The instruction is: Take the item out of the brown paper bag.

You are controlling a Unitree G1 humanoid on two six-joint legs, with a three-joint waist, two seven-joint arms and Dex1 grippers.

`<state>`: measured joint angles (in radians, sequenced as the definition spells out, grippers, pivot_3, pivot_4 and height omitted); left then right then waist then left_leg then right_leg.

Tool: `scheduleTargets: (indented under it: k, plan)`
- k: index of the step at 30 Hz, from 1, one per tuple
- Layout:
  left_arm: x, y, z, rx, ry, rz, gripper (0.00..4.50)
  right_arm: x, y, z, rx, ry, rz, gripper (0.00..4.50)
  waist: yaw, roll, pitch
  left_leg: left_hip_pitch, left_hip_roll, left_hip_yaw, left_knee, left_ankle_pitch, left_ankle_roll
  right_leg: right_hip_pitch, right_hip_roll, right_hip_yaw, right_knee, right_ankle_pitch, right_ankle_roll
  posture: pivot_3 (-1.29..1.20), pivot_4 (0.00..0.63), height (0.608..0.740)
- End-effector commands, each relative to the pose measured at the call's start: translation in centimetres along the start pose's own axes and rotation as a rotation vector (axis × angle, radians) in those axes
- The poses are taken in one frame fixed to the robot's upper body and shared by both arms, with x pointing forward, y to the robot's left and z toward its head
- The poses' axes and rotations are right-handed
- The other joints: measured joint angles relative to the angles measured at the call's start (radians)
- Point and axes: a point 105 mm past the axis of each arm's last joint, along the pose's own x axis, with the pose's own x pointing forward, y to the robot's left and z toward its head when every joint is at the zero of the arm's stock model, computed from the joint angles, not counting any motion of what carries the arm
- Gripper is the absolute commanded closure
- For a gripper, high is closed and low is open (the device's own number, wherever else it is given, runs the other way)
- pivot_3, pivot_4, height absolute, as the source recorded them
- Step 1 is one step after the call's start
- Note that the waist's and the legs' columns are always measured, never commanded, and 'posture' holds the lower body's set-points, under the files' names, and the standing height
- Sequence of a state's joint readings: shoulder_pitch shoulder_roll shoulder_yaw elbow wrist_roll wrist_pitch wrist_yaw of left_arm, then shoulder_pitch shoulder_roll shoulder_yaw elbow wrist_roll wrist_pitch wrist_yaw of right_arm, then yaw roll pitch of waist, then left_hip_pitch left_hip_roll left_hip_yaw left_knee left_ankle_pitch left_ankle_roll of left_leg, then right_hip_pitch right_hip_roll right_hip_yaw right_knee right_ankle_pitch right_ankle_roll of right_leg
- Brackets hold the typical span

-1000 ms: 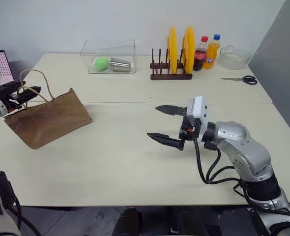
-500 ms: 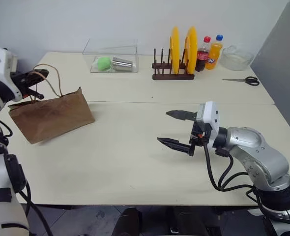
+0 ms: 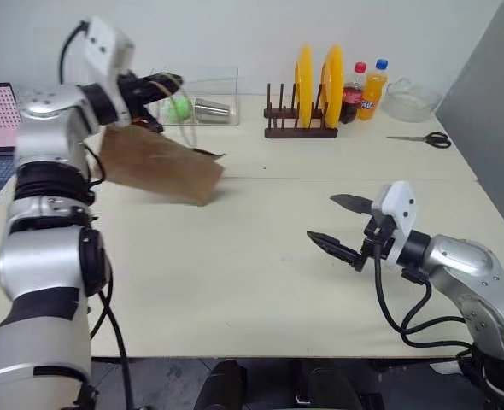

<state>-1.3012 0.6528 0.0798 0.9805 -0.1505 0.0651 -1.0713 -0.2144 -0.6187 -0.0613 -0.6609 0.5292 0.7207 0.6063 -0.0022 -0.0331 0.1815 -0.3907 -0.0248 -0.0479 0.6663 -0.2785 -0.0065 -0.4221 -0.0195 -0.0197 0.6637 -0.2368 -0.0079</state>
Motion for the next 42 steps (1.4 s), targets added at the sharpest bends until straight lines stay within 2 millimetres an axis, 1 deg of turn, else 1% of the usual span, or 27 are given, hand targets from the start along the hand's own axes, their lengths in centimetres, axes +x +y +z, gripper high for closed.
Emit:
scheduleTargets:
  k: [1, 8, 10, 14, 18, 21, 25, 29, 32, 36, 42]
  plan:
    - [2.0, -0.9, 3.6, 0.050, -0.095, -0.038, 4.48, -0.9, 0.0, 0.8, -0.028, -0.011, -0.052, 0.00, -0.001, 0.000, 0.000, 0.000, 0.000, 0.000, 0.000, 0.000, 0.000, 0.000, 0.000, 0.000, 0.000, 0.000, 0.000, 0.00, 0.150, 0.740]
    - [6.8, -4.6, 5.1, -0.007, -0.164, -0.141, 4.48, -2.0, 0.0, -0.1, -0.005, 0.032, -0.126, 0.00, -0.003, 0.000, 0.000, 0.000, 0.000, 0.001, 0.000, 0.000, 0.000, -0.001, 0.001, 0.001, 0.000, 0.000, 0.001, 0.00, 0.150, 0.740]
    - [8.0, -5.6, 5.1, -0.031, -0.171, -0.156, 4.48, -2.3, -0.1, -0.3, -0.002, 0.040, -0.145, 0.00, -0.001, 0.000, 0.000, -0.001, 0.000, 0.000, 0.000, 0.000, 0.000, 0.000, 0.001, 0.000, 0.000, -0.003, 0.004, 0.00, 0.150, 0.740]
    - [9.9, -7.4, 4.8, -0.073, -0.169, -0.176, 4.48, -2.8, 0.0, -0.7, 0.001, 0.059, -0.172, 0.00, -0.004, 0.000, 0.000, 0.000, 0.000, 0.001, 0.001, 0.000, 0.000, 0.000, 0.001, 0.002, 0.001, -0.003, 0.005, 0.00, 0.150, 0.740]
    - [11.2, -8.9, 4.5, -0.114, -0.151, -0.192, 4.48, -3.3, 0.2, -0.9, -0.004, 0.071, -0.197, 0.00, -0.003, 0.000, 0.000, 0.000, 0.000, 0.001, 0.001, 0.000, 0.000, 0.000, 0.001, 0.001, 0.001, -0.003, 0.005, 0.00, 0.150, 0.740]
    - [11.6, -9.4, 4.5, -0.119, -0.141, -0.206, 4.48, -3.6, 0.3, -0.9, -0.010, 0.071, -0.204, 0.00, -0.003, 0.000, 0.000, 0.000, 0.000, 0.001, 0.001, 0.000, 0.000, 0.000, 0.001, 0.002, 0.001, -0.003, 0.005, 0.00, 0.150, 0.740]
    - [11.6, -9.5, 4.3, -0.110, -0.125, -0.207, 4.48, -3.6, 0.4, -0.9, -0.014, 0.070, -0.208, 0.00, -0.003, 0.000, 0.000, 0.001, 0.000, 0.001, 0.001, 0.000, 0.000, 0.000, 0.001, 0.002, 0.001, -0.003, 0.005, 0.00, 0.150, 0.740]
    - [11.3, -9.2, 3.9, -0.093, -0.095, -0.201, 4.48, -3.5, 0.5, -0.9, -0.016, 0.065, -0.207, 0.00, -0.003, 0.000, 0.000, 0.001, 0.000, 0.001, 0.002, 0.000, 0.000, 0.000, 0.001, 0.002, 0.002, -0.003, 0.005, 0.00, 0.150, 0.740]
    - [11.1, -8.8, 3.9, -0.087, -0.078, -0.193, 4.48, -3.3, 0.4, -0.8, -0.018, 0.060, -0.201, 0.00, -0.003, 0.000, 0.000, 0.001, 0.000, 0.001, 0.002, 0.000, 0.000, 0.000, 0.001, 0.002, 0.002, -0.003, 0.005, 0.00, 0.150, 0.740]
    - [10.9, -8.7, 4.0, -0.085, -0.062, -0.195, 4.48, -3.2, 0.4, -0.8, -0.020, 0.058, -0.193, 0.00, -0.003, 0.000, 0.000, 0.001, 0.000, 0.001, 0.002, 0.000, 0.000, 0.000, 0.001, 0.002, 0.002, -0.003, 0.005, 0.00, 0.150, 0.740]
    - [10.3, -8.8, 3.6, -0.082, -0.024, -0.212, 4.48, -2.9, 0.3, -0.7, -0.029, 0.049, -0.177, 0.00, -0.003, 0.000, 0.000, 0.001, 0.000, 0.001, 0.004, 0.000, 0.000, 0.001, 0.001, 0.002, 0.002, -0.003, 0.005, 0.00, 0.150, 0.740]
